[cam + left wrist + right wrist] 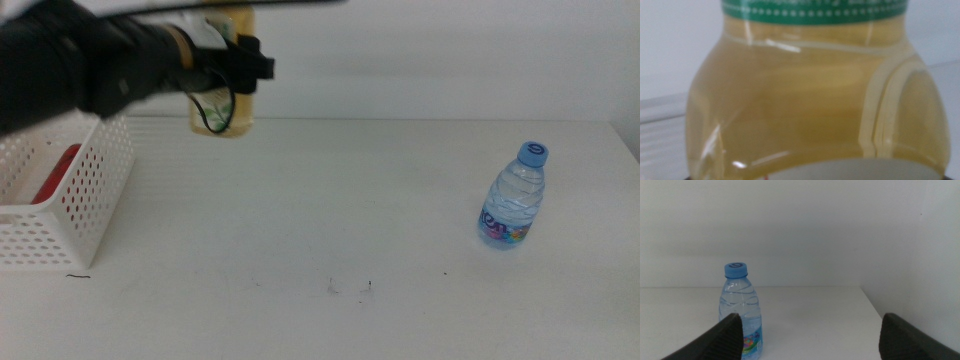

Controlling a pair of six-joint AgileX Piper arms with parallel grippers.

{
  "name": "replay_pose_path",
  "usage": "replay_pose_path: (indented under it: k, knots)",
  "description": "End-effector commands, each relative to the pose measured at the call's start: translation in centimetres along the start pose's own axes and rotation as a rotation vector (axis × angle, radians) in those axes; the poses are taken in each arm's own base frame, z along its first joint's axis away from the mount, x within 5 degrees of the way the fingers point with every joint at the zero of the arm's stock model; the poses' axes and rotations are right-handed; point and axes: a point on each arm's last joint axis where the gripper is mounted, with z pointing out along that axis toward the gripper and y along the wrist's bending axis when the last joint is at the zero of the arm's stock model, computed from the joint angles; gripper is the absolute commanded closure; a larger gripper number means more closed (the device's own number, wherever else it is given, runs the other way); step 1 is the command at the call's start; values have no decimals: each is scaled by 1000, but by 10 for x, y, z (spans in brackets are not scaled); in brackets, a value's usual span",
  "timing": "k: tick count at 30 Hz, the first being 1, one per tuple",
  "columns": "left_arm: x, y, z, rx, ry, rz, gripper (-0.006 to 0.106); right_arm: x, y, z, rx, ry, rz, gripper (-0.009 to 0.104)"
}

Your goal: Use arms to grab the bottles and put them into the dustbin to the left of the table.

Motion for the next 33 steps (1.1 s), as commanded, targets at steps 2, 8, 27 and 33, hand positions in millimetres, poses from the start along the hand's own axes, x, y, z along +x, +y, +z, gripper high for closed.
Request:
replay_pose_path:
  k: [2,8,27,33]
  knots:
    - [-35,3,-30,61,-11,30,77,0,0,0,8,-8,-7,7]
    - [-75,45,-60,71,42,34,77,0,0,0,8,-8,-7,7]
    - [-85,204,-62,-172,349,-56,77,0,0,0,8,-8,-7,7]
    - [-46,249,-21,-225,505,-108,77,0,0,0,8,-8,-7,7]
